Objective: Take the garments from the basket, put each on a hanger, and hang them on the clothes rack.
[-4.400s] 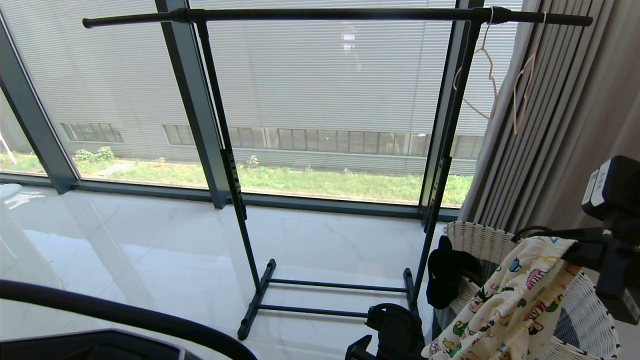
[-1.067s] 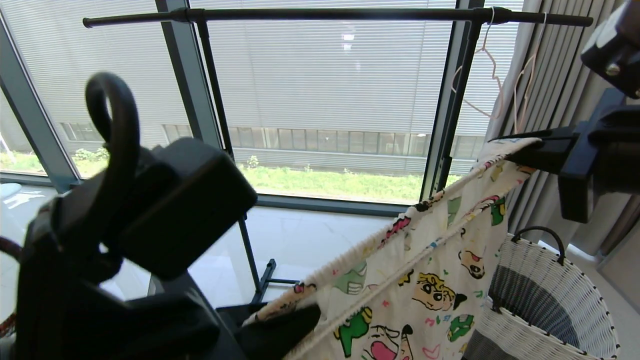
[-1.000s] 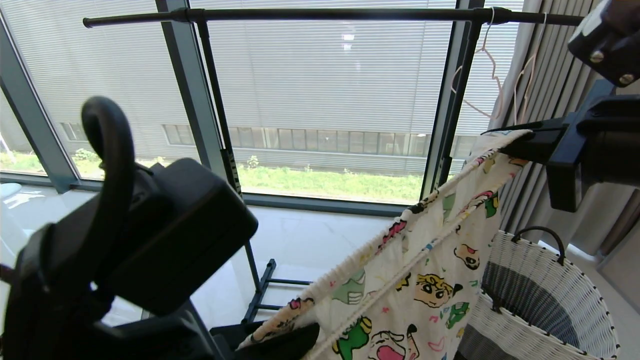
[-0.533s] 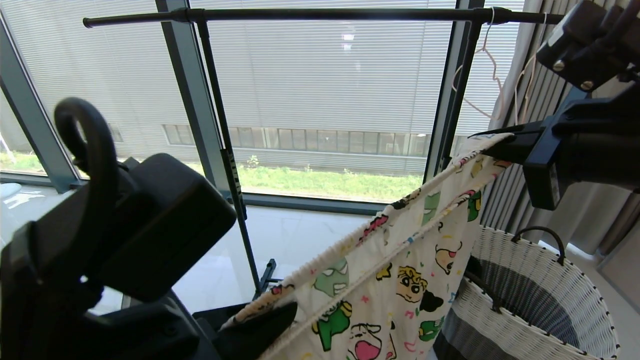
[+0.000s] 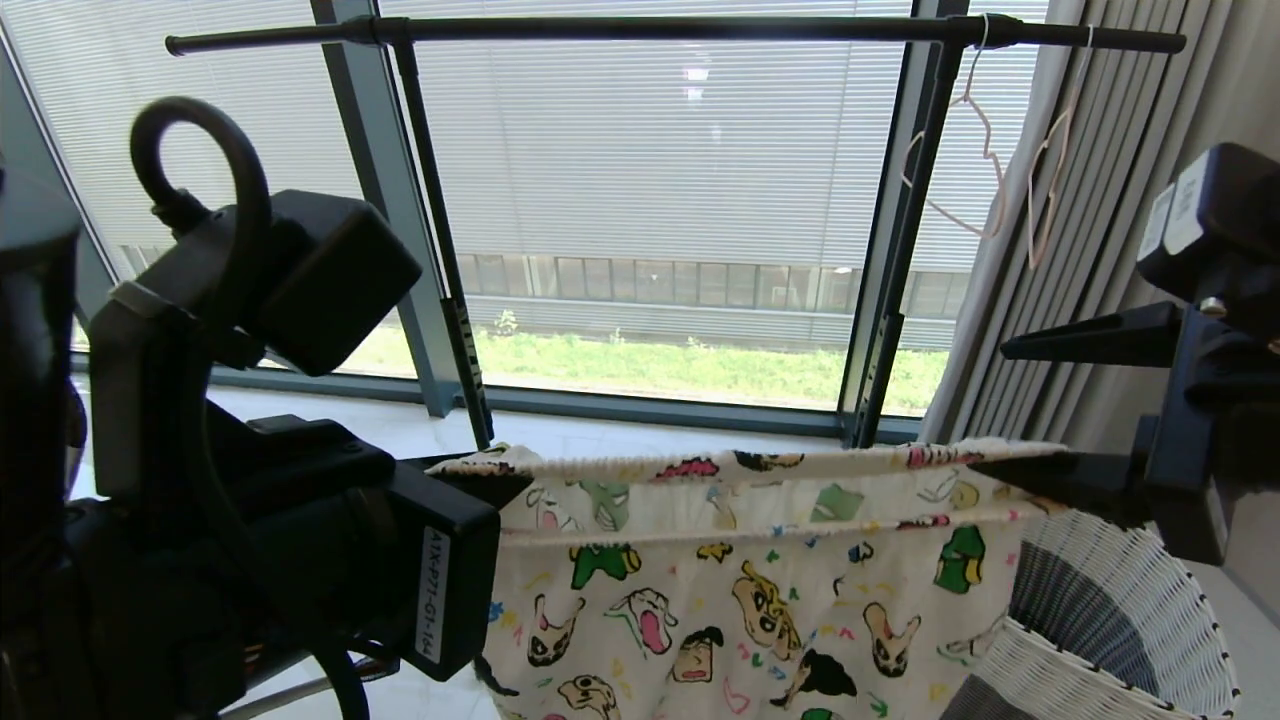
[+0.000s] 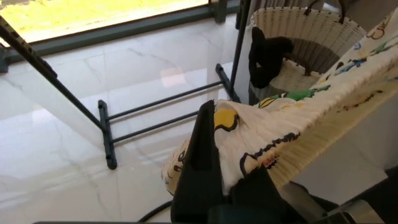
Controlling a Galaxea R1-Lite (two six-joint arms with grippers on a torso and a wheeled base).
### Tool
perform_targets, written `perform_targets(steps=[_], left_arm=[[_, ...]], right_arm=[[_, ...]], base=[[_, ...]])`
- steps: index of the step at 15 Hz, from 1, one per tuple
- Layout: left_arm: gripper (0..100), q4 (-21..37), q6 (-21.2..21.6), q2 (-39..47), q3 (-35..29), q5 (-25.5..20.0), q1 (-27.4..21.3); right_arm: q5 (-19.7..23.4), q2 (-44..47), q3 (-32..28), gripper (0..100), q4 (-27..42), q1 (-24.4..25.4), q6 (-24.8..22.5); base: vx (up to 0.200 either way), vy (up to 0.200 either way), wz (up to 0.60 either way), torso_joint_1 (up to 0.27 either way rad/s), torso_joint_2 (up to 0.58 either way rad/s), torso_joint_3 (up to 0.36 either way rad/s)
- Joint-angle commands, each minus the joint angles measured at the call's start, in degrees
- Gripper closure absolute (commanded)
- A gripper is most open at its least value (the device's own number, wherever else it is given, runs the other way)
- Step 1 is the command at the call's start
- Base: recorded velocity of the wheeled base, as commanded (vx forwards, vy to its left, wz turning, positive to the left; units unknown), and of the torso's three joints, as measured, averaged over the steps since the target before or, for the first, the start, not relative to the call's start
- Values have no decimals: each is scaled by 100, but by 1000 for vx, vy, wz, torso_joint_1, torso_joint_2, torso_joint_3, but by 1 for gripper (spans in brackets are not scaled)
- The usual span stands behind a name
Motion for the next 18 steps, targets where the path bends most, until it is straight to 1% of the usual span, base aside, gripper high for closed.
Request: perform_targets(steps=[1, 2, 3, 4, 5, 6, 7, 8, 10, 11, 13, 14, 15, 16, 17, 18], left_arm=[[100, -14, -4, 6, 106, 23, 11], [100, -14, -4, 6, 238, 111, 46], [100, -23, -13, 15, 431, 348, 116], [100, -32, -21, 24, 545, 480, 169], [100, -41, -48, -29, 826, 752, 221], [100, -41, -57, -125, 976, 849, 265], [100, -32, -48, -249, 1081, 849, 318], [100, -32, -39, -416, 1169, 858, 415], [100, 3, 14, -873, 1389, 849, 793], [100, 12, 31, -1101, 1565, 849, 1109], [100, 100, 93, -1567, 1881, 849, 1795], [100, 197, 190, -1778, 1960, 840, 2146], [100, 285, 260, -1962, 1995, 796, 2542], [100, 355, 286, -2085, 2004, 744, 2964], [100, 390, 286, -2173, 1995, 603, 3412], [100, 390, 295, -2244, 2004, 427, 3755]], right_arm=[[20, -189, 101, 0, 5, 60, 6], [47, -303, 127, 0, 5, 60, 58], [82, -399, 136, 0, 5, 60, 331], [108, -435, 144, 0, 5, 60, 480], [117, -566, 162, 0, 5, 43, 902], [91, -707, 329, 0, -4, -10, 1227], [73, -909, 566, 0, 5, -186, 1474], [-15, -1138, 918, 0, 49, -546, 1553], [-524, -1577, 1603, 0, 242, -1627, 1544], [-568, -1735, 1797, 0, 278, -2225, 1553], [-454, -1929, 2034, 0, 269, -3051, 1544], [-481, -1990, 2140, 0, 251, -3271, 1535], [-498, -2087, 2245, 0, 251, -3367, 1500], [-507, -2201, 2315, 0, 251, -3464, 1350], [-498, -2289, 2403, 0, 251, -3596, 1183], [-489, -2324, 2474, 0, 242, -3675, 1096]], base=[[0, 0, 0, 0, 0, 0], [0, 0, 0, 0, 0, 0], [0, 0, 0, 0, 0, 0], [0, 0, 0, 0, 0, 0], [0, 0, 0, 0, 0, 0], [0, 0, 0, 0, 0, 0], [0, 0, 0, 0, 0, 0], [0, 0, 0, 0, 0, 0], [0, 0, 0, 0, 0, 0], [0, 0, 0, 0, 0, 0], [0, 0, 0, 0, 0, 0], [0, 0, 0, 0, 0, 0], [0, 0, 0, 0, 0, 0], [0, 0, 0, 0, 0, 0], [0, 0, 0, 0, 0, 0], [0, 0, 0, 0, 0, 0]])
